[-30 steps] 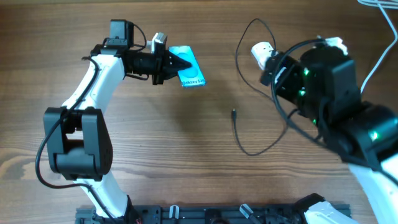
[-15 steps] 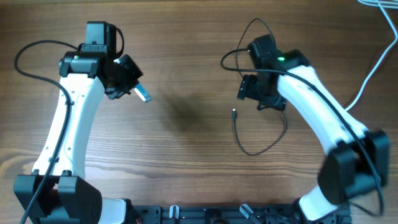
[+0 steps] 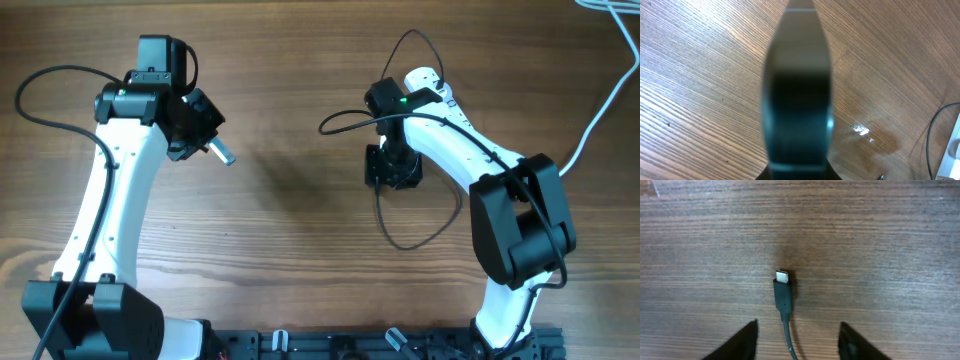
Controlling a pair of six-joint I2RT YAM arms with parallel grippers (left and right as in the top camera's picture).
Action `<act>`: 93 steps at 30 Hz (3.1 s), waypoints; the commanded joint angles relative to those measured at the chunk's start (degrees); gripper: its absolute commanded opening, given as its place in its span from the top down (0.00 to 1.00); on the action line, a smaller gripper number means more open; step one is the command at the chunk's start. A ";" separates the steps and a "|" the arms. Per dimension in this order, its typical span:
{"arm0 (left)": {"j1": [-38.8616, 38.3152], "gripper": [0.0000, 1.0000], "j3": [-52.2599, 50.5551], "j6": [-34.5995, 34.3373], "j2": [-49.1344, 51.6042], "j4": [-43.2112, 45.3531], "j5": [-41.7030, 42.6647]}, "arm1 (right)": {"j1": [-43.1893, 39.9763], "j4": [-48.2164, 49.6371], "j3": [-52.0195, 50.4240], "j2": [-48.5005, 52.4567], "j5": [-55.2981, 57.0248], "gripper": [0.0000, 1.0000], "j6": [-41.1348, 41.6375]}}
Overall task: Plug charger to phone and switch on socket
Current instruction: 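Grasp the black USB-C cable plug with the right gripper and lift it, then bring the plug toward the phone's bottom port held by the left gripper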
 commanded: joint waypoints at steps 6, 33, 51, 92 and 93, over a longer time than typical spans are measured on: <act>0.11 0.96 0.00 -0.96 -0.04 0.59 -0.94 | 2.05 5.35 -6.08 0.92 -2.27 0.53 -0.26; 0.11 0.96 0.00 -0.94 -0.04 0.79 -0.94 | 6.51 7.17 -6.08 0.96 6.62 0.77 6.12; 0.11 0.96 0.00 -0.94 -0.04 0.83 -0.94 | 6.51 7.43 -6.08 0.98 7.69 0.78 5.38; -4.42 0.96 0.00 16.76 -0.04 26.80 66.75 | 16.70 7.15 1.03 -36.02 -7.61 0.96 -2.03; -4.79 0.96 0.00 17.40 -0.02 26.69 66.73 | 16.74 6.47 1.64 -36.02 -6.78 0.95 -2.10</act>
